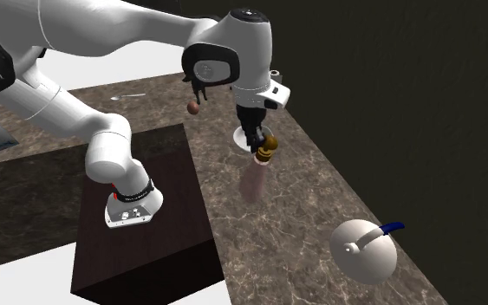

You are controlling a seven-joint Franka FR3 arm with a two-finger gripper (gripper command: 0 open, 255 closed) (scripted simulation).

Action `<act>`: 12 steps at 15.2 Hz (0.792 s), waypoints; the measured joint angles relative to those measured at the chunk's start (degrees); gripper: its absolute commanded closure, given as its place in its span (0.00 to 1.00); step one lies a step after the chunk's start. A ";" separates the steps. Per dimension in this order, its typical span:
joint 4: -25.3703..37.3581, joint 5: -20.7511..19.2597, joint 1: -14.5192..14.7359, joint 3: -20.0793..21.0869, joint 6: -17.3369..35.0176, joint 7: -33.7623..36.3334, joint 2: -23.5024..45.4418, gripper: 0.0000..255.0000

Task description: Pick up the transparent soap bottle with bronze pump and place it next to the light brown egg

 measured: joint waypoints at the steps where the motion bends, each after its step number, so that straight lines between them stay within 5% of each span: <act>1: 0.69 0.01 -0.01 0.00 -0.72 -0.07 -0.03 1.00; 12: 8.86 0.46 0.32 0.80 -9.16 0.12 -0.30 1.00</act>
